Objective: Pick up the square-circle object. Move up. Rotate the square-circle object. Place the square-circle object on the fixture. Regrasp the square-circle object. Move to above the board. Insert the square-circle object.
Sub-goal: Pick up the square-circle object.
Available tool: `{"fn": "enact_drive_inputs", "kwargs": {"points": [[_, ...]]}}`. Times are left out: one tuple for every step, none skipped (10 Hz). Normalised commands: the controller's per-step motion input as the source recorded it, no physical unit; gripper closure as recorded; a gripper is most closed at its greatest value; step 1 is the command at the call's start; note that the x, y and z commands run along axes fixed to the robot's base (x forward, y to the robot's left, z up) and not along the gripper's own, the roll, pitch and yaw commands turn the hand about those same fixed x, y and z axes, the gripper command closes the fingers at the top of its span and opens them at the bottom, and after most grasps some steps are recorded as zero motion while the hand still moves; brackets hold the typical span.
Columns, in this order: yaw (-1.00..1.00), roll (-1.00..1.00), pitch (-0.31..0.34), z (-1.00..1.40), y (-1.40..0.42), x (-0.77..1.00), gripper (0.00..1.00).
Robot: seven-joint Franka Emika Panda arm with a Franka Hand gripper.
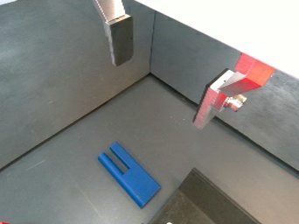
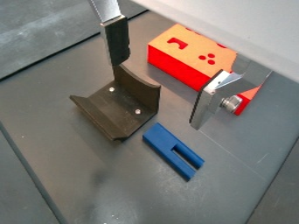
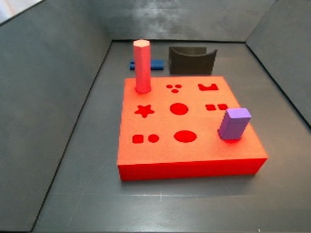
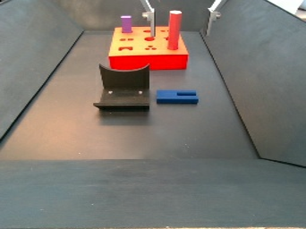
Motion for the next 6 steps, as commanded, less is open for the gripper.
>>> {"fn": "enact_drive_inputs", "kwargs": {"points": [[-0.83,-0.19,-0.199,-0.20,0.00,-0.11,0.00],[-1.00,-0.01,-0.063,-0.52,0.00,0.00,0.00],[-1.00,-0.03,-0.114,-0.70,0.00,-0.05,0.00],[-1.00,-0.03,-0.117,-0.71,0.00,-0.05,0.00],[-1.00,-0.03,-0.117,-0.71,0.00,-0.04,0.00],[-1.00,-0.04,-0.121,-0.68,0.00,-0.03,0.00]]}}
